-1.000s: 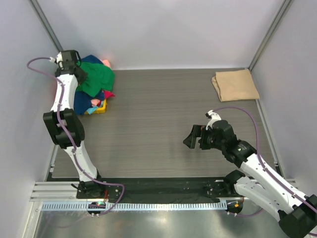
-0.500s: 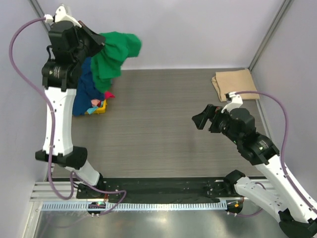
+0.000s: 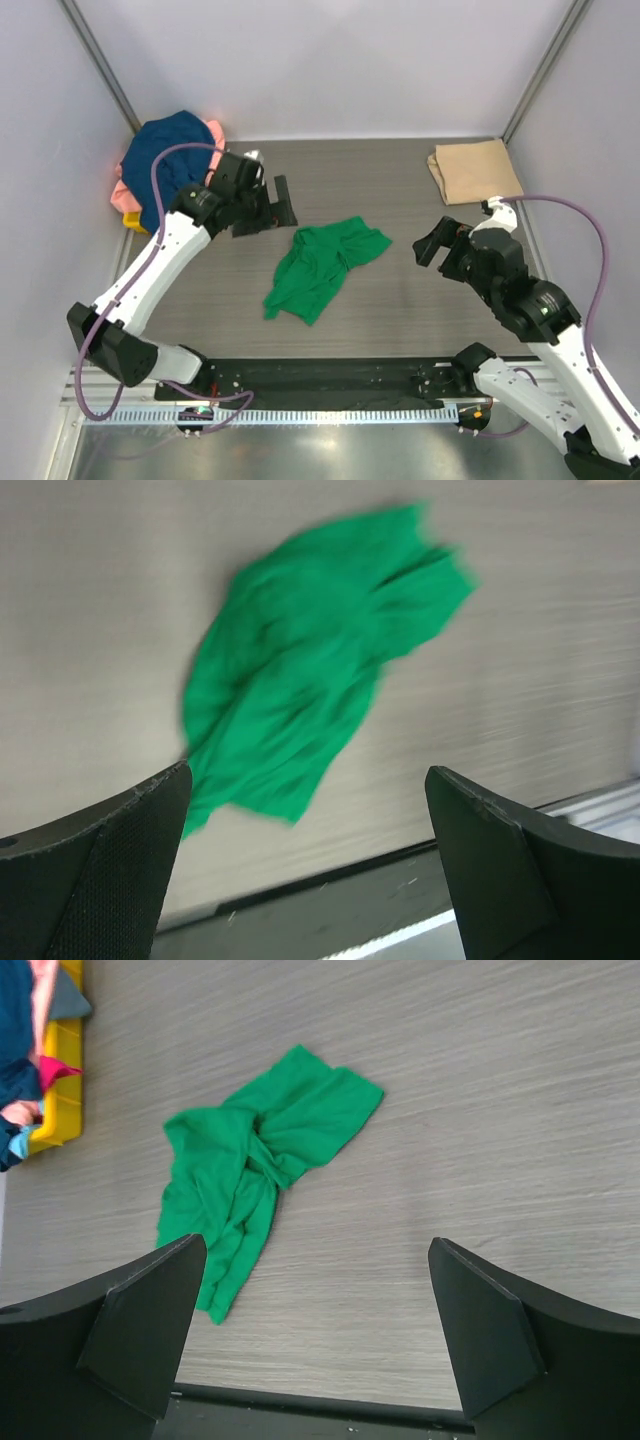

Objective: Fold and stack the t-shirts
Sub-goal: Move the tshirt to the center of the board, then flatten the tshirt out

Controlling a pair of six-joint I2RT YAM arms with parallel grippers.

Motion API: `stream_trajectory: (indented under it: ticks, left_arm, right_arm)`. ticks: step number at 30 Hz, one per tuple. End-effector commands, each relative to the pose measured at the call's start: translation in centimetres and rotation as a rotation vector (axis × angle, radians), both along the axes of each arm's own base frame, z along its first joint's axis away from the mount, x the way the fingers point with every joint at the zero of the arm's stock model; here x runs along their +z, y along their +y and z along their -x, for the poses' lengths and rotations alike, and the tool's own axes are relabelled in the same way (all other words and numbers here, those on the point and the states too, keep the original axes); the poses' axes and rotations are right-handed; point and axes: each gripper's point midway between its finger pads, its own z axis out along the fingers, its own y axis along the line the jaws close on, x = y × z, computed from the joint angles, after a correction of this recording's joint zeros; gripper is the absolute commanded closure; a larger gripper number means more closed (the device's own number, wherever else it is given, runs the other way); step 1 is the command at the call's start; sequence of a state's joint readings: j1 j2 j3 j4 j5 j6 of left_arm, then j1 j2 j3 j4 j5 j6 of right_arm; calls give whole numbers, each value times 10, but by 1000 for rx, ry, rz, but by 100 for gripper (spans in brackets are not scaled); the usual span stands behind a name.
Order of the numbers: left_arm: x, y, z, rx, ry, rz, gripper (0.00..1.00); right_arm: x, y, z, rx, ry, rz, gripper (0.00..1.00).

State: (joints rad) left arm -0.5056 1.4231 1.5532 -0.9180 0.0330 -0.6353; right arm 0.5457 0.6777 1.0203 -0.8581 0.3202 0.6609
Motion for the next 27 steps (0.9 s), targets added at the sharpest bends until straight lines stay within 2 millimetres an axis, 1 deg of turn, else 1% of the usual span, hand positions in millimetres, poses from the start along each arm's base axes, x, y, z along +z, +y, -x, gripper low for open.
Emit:
stream_trajectory:
  ticks: [1,2,3,4,5,6,7,9,10,11,12,13,14,15,16,17,18,19,20,21,22,23,24,25,26,27]
  left_arm:
    - [25,27,22,98,-121,59,0]
    - [23,32,29,107,-129,64,0]
    - [1,34,35,106,-88,49,0]
    - [-8,35,41,105,-68,48,2]
    - [-15,35,45,98,-55,49,6]
    - [-34,37,53,92,-18,38,8]
    - [-41,34,59,80,-4,34,9]
    - [-54,34,67,82,16,26,12]
    - [-71,33,76,72,48,12,12]
    - [-81,31,82,83,70,19,13]
    - [-84,26,82,82,59,42,12]
    - [-103,24,93,64,83,37,12]
    - [-104,18,91,60,64,61,11]
    - [-108,15,92,66,66,76,11]
    - [-115,12,93,56,69,76,10]
    - [-122,11,92,58,70,68,9]
    - [-121,6,87,54,48,77,9]
    - [-123,4,84,49,43,69,9]
    - [-123,-1,77,48,41,60,11]
    - [-122,-5,73,40,39,54,12]
    - [-122,-10,72,18,34,39,13]
    - [-119,-17,62,18,22,23,13]
    - [-117,-22,59,9,12,10,13]
    - [-115,-29,57,-18,-3,-6,13]
    - [-124,-34,51,-22,9,-45,13]
    - [-112,-44,42,-30,-20,-38,12]
  right_arm:
    - [-37,10,-7,-3,126,23,0]
    - [-46,13,-8,4,153,29,0]
    - [-61,21,-12,24,197,40,0]
    - [-69,25,-14,39,215,44,0]
    - [-75,29,-16,53,229,48,0]
    - [-82,34,-19,70,245,52,0]
    - [-95,41,-26,80,265,63,0]
    - [-108,47,-34,89,298,83,0]
    - [-121,52,-43,93,330,97,0]
    - [-127,56,-47,99,339,106,0]
    - [-131,59,-52,102,346,111,0]
    - [-130,64,-62,107,327,109,1]
    - [-142,63,-70,94,357,121,1]
    - [-143,67,-81,90,345,108,2]
    - [-145,67,-88,84,345,97,5]
    - [-149,70,-93,98,356,69,7]
    - [-161,65,-106,73,376,55,8]
    - [-165,66,-112,70,384,40,11]
    - [-171,65,-117,71,405,29,12]
    - [-185,60,-122,53,438,30,12]
    - [-187,60,-131,50,429,24,13]
    - [-189,58,-135,45,431,22,13]
    - [-198,57,-138,44,447,30,13]
    - [-198,54,-147,35,431,23,14]
    - [-199,54,-150,37,430,22,14]
    - [-204,55,-156,40,431,23,16]
